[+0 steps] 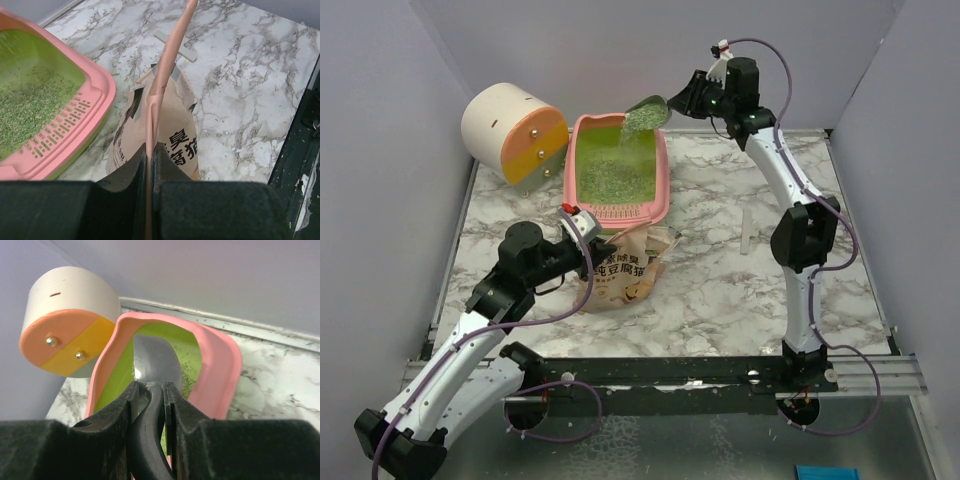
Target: Fill the litter box with clean litter
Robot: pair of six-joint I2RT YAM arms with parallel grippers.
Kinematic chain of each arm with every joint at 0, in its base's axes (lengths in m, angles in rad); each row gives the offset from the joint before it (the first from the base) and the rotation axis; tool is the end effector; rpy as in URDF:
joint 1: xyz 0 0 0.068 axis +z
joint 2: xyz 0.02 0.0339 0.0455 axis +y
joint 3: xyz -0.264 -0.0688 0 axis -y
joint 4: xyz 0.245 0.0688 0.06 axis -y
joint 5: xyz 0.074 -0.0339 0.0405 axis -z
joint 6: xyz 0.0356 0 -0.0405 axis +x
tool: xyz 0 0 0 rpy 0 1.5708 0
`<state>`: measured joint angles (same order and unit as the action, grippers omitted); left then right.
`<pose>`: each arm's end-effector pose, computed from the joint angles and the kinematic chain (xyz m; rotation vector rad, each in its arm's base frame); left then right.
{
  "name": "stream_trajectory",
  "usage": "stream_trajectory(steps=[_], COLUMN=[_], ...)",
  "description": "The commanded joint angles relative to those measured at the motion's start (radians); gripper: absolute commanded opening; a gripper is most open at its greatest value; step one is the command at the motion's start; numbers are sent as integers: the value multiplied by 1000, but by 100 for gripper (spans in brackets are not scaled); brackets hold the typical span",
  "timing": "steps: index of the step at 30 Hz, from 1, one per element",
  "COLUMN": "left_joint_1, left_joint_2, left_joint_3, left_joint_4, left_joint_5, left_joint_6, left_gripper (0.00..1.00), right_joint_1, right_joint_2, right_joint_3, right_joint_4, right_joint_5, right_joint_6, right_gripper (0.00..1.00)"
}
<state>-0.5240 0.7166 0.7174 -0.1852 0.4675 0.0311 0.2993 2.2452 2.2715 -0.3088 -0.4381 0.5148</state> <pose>0.1391 -0.0989 0.3277 0.8190 1.6011 -0.7649 0.5022 0.1708 0.3565 -0.1123 1.9364 0.9599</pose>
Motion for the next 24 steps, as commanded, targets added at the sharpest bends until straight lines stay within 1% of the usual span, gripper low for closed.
stream_trajectory(steps=[1, 9, 13, 19, 24], left_joint_1=[2, 2, 1, 2, 2], left_joint_2=[-9, -14, -12, -13, -15], left_joint_3=[25, 17, 14, 7, 7], left_joint_4=[132, 135, 138, 142, 142], left_joint_5=[42, 40, 45, 42, 44], left_joint_6=[-18, -30, -38, -43, -45], left_gripper=[5, 5, 5, 5, 5], right_joint_1=[11, 28, 55, 127, 222], right_joint_2=[-105, -145, -152, -186, -199], right_joint_3=[28, 33, 57, 38, 38], right_joint_4=[-13, -37, -62, -70, -90], right_joint_5=[112, 180, 240, 327, 448], right_joint_6=[-128, -212, -284, -408, -541], right_gripper=[1, 1, 1, 1, 1])
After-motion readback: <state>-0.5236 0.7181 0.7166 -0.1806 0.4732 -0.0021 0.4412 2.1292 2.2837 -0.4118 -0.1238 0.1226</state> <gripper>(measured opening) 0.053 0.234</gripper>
